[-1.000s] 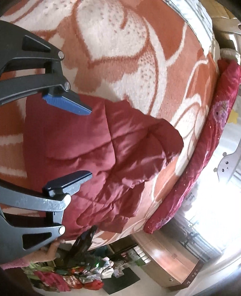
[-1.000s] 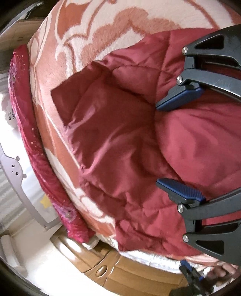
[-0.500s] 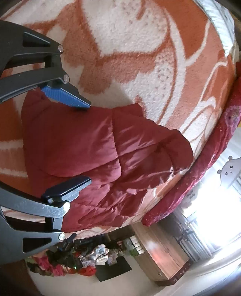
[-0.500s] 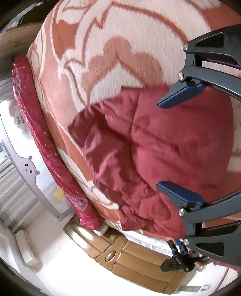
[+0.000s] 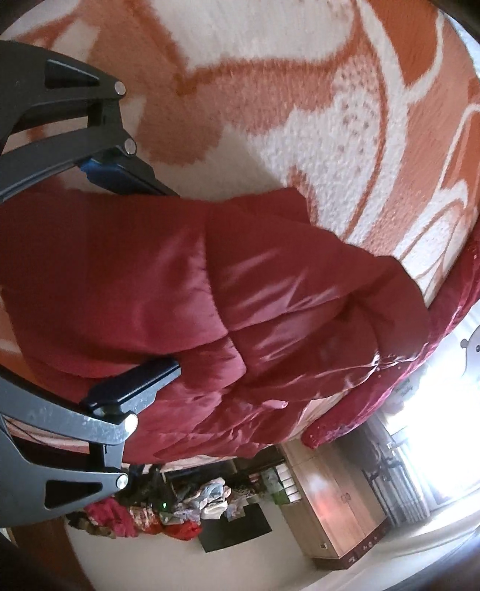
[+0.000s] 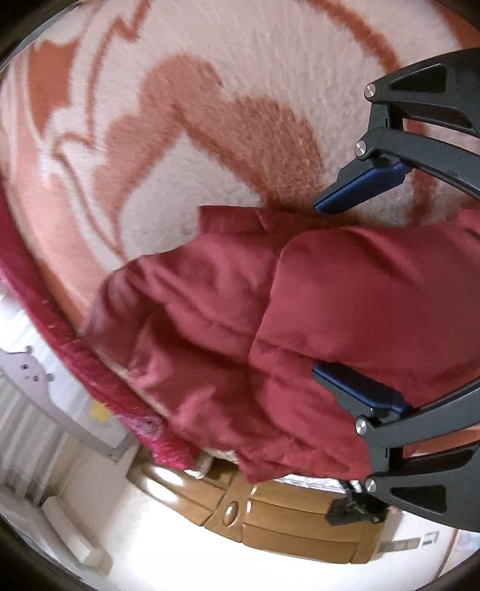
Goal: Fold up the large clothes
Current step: 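Close both grippers on the folded coat edge and lift it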
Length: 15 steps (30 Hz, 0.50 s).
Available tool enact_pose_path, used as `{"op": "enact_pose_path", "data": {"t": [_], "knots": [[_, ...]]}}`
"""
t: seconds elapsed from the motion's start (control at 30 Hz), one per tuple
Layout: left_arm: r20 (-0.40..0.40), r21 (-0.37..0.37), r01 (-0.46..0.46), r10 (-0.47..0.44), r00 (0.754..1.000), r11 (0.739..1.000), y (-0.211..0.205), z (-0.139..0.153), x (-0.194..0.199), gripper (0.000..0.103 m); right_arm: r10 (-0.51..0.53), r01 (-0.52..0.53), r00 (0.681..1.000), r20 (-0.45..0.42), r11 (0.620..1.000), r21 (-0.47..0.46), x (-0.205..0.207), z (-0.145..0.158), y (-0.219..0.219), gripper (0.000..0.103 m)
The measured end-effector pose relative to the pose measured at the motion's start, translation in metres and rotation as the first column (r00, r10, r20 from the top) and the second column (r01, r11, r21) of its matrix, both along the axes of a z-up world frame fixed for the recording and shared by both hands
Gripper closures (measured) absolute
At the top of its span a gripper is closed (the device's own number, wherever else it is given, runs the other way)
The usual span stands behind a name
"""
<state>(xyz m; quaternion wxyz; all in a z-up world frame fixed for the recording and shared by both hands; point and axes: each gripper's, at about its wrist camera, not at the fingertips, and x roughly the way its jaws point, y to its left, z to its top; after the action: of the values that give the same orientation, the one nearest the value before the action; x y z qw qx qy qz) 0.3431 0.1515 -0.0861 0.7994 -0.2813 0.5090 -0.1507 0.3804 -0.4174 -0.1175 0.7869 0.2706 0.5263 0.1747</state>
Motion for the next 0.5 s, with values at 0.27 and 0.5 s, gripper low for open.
{"op": "enact_pose_path", "data": {"t": [0.27,0.5], "knots": [[-0.024,-0.041,0.019,-0.020,1.000,0.999,-0.014,-0.012,0.019,0.015,0.053,-0.042,0.996,-0.069,0.988,0.150,0.018,-0.026,0.008,0.012],[0.032,-0.043,0.033,-0.031,0.999,0.999,-0.016,-0.004,0.006,0.049,0.084,-0.071,0.994,-0.065,0.981,0.181,0.016,-0.025,0.011,0.041]]}}
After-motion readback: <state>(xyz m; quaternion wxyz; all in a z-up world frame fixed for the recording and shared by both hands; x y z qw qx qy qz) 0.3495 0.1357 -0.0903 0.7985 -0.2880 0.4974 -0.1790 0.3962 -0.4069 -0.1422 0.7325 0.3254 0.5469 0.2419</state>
